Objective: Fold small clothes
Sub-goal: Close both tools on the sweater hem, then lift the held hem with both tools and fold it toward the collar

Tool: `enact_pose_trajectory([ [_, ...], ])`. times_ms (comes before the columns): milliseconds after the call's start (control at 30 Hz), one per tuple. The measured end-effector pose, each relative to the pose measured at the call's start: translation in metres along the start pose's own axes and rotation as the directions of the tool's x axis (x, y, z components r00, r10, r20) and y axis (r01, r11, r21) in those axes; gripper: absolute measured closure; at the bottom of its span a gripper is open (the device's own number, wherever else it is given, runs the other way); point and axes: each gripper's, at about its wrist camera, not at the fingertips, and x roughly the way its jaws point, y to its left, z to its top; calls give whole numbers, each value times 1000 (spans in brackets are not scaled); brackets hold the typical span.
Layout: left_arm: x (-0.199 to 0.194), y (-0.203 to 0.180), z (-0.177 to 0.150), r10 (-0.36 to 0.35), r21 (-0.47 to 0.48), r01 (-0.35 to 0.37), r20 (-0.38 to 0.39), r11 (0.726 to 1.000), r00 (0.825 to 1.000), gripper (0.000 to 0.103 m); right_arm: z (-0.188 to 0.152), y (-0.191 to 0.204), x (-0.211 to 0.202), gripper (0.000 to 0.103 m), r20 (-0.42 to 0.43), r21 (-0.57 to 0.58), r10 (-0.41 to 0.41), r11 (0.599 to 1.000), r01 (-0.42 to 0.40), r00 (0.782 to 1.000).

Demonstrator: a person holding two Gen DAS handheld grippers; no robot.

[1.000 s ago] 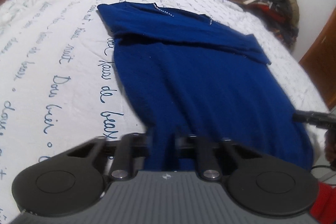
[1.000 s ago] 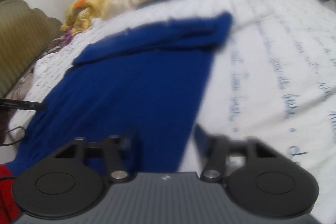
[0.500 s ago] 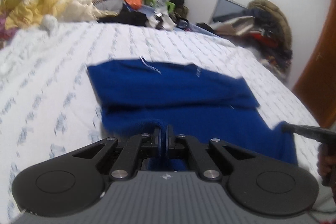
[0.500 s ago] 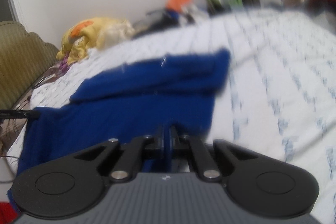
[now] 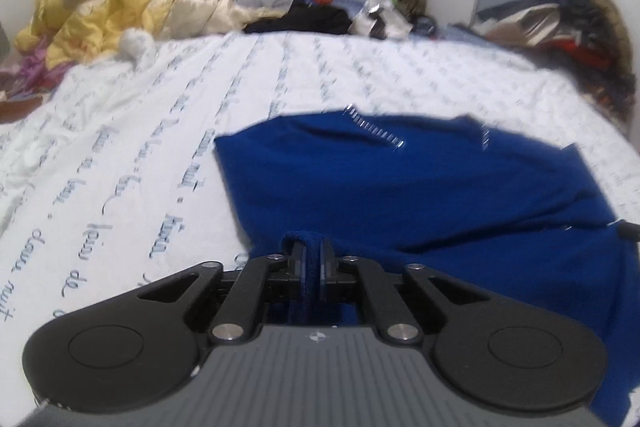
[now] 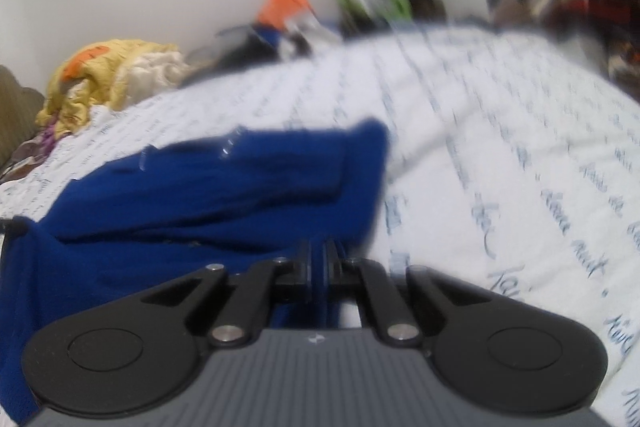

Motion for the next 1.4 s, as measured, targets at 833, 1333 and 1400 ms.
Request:
enact_pose_trajectory([
  [833,-78,-2,-102,-210,-77,202,-102,976,972,56,-80,28,-85,47,-120,10,197,980,-197,973],
  [1333,-116,-8,-90,-288,-58,288,12,956,958,96,-66,22,-112,98,-4,63,225,972,-224,974],
  [1400,-138,-1,-79,-331,-61,335,70,940,941,96,-55,22,-130,98,44,47,260,964,-262,965],
])
